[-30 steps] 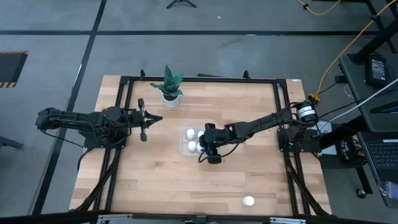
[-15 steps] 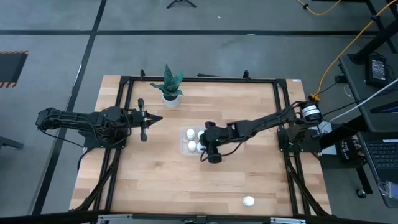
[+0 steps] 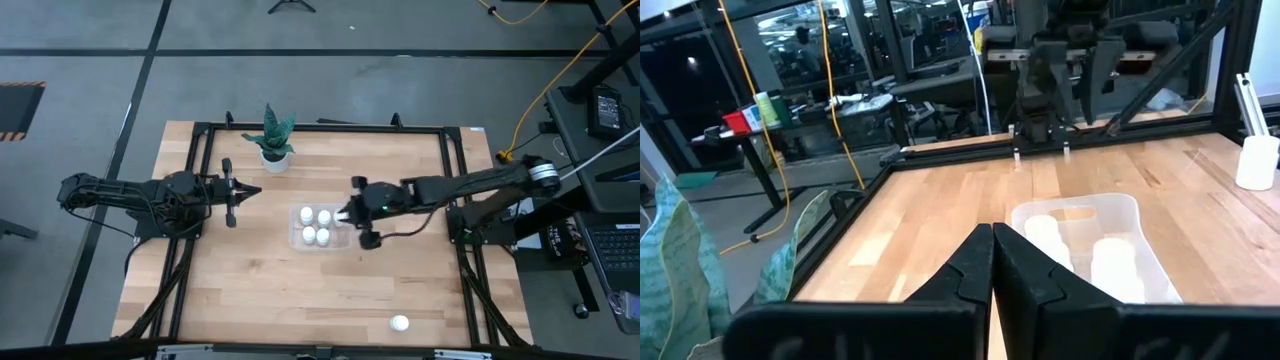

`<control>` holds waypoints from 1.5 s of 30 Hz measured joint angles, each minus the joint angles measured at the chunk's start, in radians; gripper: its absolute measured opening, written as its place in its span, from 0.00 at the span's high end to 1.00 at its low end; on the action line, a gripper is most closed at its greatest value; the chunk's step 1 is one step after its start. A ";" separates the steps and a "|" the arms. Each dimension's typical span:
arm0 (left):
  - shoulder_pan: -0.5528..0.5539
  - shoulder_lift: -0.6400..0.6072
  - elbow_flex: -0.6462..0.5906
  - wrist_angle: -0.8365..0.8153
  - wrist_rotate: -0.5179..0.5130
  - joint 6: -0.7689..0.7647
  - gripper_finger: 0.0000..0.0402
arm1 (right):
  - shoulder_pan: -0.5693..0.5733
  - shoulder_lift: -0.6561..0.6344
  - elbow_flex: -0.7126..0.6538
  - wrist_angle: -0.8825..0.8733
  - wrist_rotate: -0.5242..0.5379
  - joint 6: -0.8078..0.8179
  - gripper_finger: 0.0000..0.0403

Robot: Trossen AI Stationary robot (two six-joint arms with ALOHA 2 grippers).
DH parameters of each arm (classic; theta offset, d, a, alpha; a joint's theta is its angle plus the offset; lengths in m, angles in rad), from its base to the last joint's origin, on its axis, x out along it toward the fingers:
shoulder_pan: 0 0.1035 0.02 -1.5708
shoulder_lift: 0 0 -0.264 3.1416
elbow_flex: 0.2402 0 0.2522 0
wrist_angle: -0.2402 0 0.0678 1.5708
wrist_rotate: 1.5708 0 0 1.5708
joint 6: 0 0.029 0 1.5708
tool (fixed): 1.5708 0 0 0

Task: Pick and place pill bottles into a basket
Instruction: Put the white medicine bottle into the transparent bin

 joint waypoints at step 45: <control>0.000 0.024 0.000 -0.053 0.002 -0.079 0.99 | 0.140 -0.510 -0.547 -0.084 -0.695 -0.084 0.99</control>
